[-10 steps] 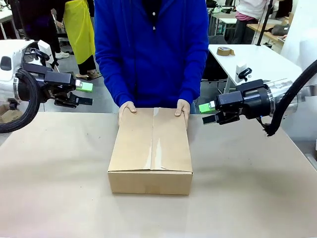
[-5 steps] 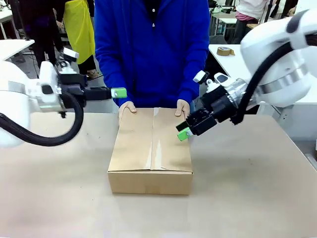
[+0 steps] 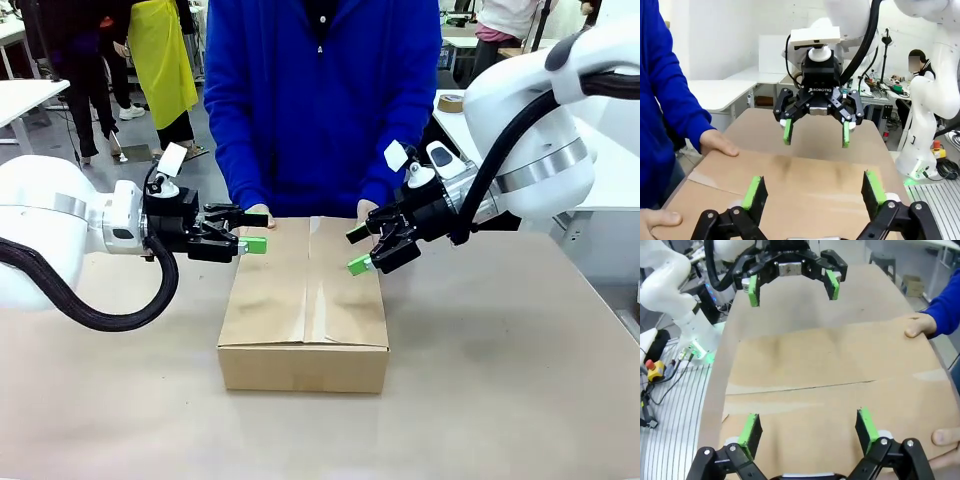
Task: Pack the gift set into the box.
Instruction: Press and hold the closed box until the human finishes sealing it.
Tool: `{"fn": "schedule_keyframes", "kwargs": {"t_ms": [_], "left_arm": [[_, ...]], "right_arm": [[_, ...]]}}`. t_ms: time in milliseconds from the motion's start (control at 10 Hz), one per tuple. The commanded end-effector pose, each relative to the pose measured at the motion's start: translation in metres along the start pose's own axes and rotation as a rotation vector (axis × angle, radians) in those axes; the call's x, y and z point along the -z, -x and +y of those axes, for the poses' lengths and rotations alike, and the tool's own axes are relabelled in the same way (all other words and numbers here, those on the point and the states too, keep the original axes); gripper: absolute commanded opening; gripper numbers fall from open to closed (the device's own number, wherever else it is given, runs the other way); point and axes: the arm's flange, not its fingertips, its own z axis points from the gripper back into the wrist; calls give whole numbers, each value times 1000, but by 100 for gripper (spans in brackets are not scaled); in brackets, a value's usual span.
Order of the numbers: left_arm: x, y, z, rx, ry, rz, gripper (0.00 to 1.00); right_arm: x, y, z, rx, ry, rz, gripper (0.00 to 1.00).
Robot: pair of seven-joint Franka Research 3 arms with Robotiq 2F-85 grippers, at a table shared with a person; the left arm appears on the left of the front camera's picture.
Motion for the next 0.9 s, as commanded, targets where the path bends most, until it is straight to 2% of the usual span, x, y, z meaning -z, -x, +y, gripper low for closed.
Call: {"fn": "schedule_keyframes", "kwargs": {"t_ms": [0,100,200,400,500,800], "left_arm": [[-3,4,2,-9,-5,3,100],[7,17,9,36,58,51,100],[10,26,14,56,91,87,100],[13,33,14,113,145,105,100],[16,36,17,152,132,116,100],[26,57,25,172,138,222,100]], "right_arm": [[13,-3,-7,-132,10,-4,100],[19,3,-11,-184,33,-84,100],[22,14,-18,-184,88,-121,100],[33,36,-32,-159,120,-172,100],[38,47,-40,-131,95,-209,100],[46,62,-45,-75,71,-198,100]]}}
